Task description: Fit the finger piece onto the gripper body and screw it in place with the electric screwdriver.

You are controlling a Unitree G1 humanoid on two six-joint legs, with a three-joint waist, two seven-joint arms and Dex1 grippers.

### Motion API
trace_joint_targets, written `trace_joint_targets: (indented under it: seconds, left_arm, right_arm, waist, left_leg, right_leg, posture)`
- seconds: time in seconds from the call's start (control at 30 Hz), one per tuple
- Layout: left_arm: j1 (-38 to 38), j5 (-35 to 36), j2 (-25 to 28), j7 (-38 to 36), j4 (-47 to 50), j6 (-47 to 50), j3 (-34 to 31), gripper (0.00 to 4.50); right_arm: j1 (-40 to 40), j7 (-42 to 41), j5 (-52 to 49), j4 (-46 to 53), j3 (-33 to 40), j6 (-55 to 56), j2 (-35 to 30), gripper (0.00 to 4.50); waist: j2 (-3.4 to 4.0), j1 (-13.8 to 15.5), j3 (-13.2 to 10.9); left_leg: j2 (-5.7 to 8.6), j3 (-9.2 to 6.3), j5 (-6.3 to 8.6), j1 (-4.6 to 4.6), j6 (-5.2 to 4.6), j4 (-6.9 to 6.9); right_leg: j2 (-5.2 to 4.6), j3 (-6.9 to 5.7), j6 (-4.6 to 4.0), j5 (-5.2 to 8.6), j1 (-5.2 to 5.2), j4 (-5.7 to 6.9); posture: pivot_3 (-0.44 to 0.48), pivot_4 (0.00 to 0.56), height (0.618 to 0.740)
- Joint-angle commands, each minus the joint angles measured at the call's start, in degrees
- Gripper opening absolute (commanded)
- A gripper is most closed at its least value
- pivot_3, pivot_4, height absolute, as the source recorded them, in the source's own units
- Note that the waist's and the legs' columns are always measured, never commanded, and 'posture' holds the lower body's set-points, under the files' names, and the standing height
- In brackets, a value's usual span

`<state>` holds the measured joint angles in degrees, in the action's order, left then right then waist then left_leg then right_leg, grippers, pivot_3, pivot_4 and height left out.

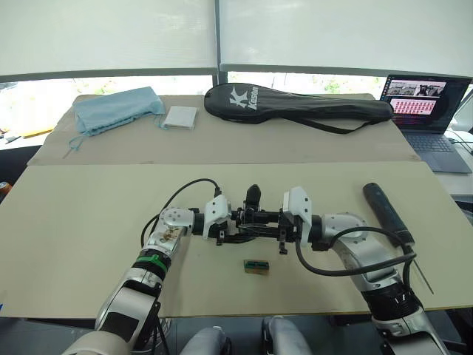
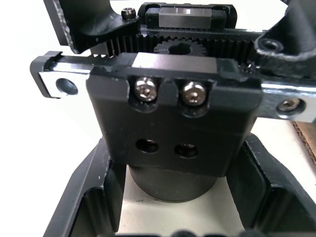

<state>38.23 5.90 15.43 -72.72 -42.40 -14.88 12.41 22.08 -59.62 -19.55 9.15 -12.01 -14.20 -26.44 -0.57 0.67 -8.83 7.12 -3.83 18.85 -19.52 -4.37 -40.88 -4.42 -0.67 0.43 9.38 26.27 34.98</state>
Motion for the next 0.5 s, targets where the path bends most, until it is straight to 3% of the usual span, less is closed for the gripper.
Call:
trace_joint_targets:
  seconds: [0.03,0.5]
  left_arm:
    - [-1.12,-2.3,1.12,0.53,-0.43,0.46,1.29,2.31]
    - [-1.0,-2.74,1.93,1.18,-0.35,0.61,1.48,2.31]
  right_arm:
    - [0.84,-0.54,0.3,-0.3,0.16,0.18,-0.68,0.39]
    - [2.84,-1.2,1.17,-3.81,-0.69,-1.32,-0.64,0.39]
  waist:
    - [0.0,0.0,0.01]
    - [0.01,-0.02,0.07]
  left_leg:
    - [0.0,0.0,0.0,0.01,0.0,0.0]
    - [0.0,0.0,0.0,0.13,0.0,0.02]
  right_leg:
    - [0.0,-0.01,0.0,0.0,0.0,0.0]
    - [0.0,0.03,0.0,0.0,-0.1,0.0]
  posture:
    - [0.0,0.15,0.74]
    - [0.0,0.15,0.74]
